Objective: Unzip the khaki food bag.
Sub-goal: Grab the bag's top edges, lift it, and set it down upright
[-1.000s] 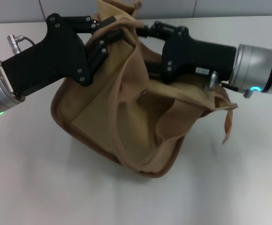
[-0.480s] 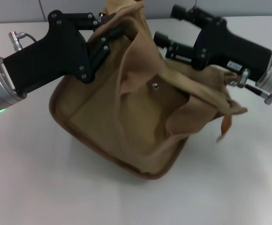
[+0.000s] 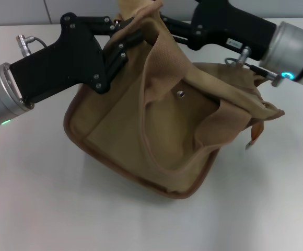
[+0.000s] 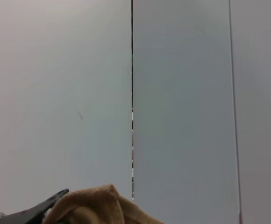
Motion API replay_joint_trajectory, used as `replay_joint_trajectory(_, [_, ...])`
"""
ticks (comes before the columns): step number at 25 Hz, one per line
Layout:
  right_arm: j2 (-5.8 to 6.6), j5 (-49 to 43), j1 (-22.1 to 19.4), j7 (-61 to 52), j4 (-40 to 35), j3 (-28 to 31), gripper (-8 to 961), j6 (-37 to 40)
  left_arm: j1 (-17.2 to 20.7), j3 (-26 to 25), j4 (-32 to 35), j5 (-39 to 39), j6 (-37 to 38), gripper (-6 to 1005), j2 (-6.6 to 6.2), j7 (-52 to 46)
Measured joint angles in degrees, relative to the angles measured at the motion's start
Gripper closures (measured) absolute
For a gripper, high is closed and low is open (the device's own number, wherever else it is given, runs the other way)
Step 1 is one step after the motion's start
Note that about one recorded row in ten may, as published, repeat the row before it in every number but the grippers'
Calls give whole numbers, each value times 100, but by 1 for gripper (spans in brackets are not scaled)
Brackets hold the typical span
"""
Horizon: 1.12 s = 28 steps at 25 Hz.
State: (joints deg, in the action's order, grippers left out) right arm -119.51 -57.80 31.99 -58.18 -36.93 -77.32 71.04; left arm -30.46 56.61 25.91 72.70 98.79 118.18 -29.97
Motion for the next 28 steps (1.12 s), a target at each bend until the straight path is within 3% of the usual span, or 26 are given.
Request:
replay_joint_trajectory(3, [20,-151,167,-104,220,-13,112,-62,-23,8,-3,7,-38,873,6,-1])
replay_joint_trajectory(6, [25,-523,72,-327,212,-17,112,-37,-32,9,-5,11,-50,872,6,-1])
replay_joint_trajectory(14, [29,-824,-911,-402,-267,174,113,987,-104,-24,-7,14,-180,869,9,-4])
replay_joint_trajectory(18, [20,-1130,-1282,-180,-241,833,112,1504,-129,-9,-7,-4,-206,867,21,-8])
replay_joint_trajectory(28, [4,-1063,-1326,131,-219,1157,112,1517,-136,-24,-6,-19,-186,864,16,-9])
